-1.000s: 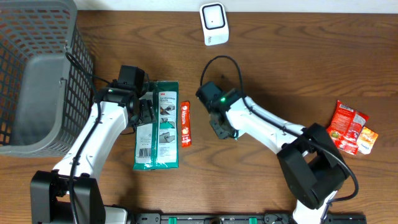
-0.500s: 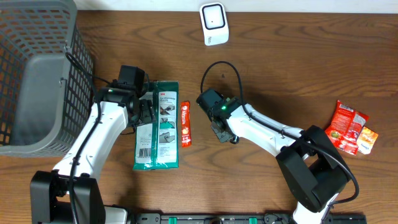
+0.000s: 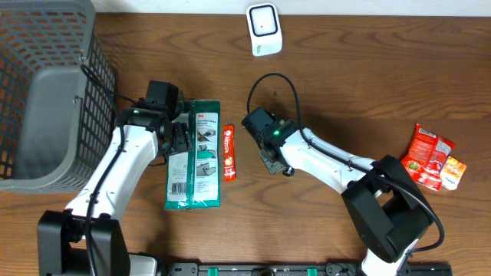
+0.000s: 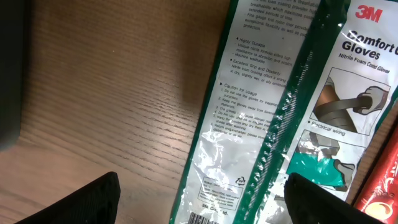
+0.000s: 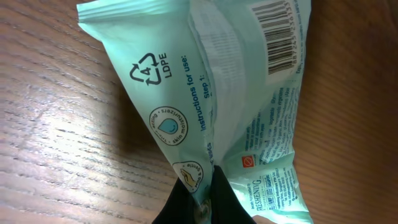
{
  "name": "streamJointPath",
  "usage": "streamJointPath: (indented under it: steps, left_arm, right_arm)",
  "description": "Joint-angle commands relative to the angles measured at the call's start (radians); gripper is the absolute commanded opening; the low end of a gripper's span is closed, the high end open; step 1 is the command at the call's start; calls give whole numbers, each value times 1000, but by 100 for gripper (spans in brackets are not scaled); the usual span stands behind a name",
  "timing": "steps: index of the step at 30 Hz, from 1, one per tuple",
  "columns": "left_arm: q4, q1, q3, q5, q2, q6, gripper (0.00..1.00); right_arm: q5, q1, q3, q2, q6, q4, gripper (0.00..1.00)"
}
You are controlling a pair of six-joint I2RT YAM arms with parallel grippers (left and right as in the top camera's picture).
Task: Scan the item barcode
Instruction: 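Lift the wet-wipes pack and carry it toward the scanner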
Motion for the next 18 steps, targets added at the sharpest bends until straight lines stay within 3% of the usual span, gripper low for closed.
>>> streamJointPath:
  steps: [1,7,11,18]
  left_arm:
    - [0,6,15,-6,-7,5,85]
    - [0,6,15,-6,-7,5,85]
    - [0,6,15,-6,-7,5,85]
    - [0,6,16,-6,-7,5,85]
  right_arm:
    - [-135,1,32,-66,5,-1,1]
    - [-151,5,53,-235,9,-8,1]
    - [-171,-7,53,-332,115,-8,1]
    - [-546,-111,54,-418,150,74,1]
